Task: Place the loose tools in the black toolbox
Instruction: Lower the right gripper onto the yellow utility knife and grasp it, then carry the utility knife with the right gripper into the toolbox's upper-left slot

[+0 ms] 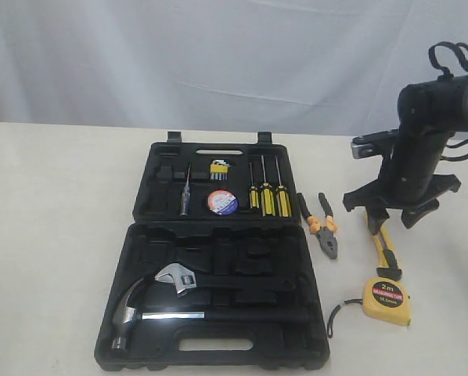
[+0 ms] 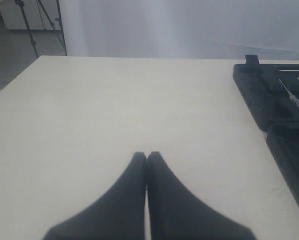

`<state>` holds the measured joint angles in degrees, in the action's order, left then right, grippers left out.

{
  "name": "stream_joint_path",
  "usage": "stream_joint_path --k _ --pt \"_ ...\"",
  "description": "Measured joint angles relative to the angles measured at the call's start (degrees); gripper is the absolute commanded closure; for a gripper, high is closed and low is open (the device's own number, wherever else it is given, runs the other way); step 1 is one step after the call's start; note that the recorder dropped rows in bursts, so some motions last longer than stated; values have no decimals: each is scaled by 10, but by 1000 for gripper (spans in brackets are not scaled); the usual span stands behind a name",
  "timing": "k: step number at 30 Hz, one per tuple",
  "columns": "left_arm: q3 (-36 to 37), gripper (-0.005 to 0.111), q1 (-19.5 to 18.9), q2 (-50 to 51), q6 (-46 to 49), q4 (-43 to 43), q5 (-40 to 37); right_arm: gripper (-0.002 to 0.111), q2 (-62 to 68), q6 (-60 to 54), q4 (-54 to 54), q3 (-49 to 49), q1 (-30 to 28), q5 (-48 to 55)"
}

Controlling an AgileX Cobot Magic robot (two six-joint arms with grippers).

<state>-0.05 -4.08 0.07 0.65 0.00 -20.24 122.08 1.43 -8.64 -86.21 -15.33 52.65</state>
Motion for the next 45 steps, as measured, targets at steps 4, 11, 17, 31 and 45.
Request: stream_joint_path --k 4,11,17,31,45 --pt "0 107 0 0 0 0 0 52 21 -5 15 1 0 -5" --pt "0 107 0 0 0 0 0 82 33 -24 39 3 0 -11" --pt "0 107 0 0 0 0 0 109 33 -26 39 3 0 -11" --pt "0 107 0 0 0 0 0 109 -91 -64 184 -167 105 38" --pt "0 107 0 0 0 0 0 109 0 21 193 -175 300 -84"
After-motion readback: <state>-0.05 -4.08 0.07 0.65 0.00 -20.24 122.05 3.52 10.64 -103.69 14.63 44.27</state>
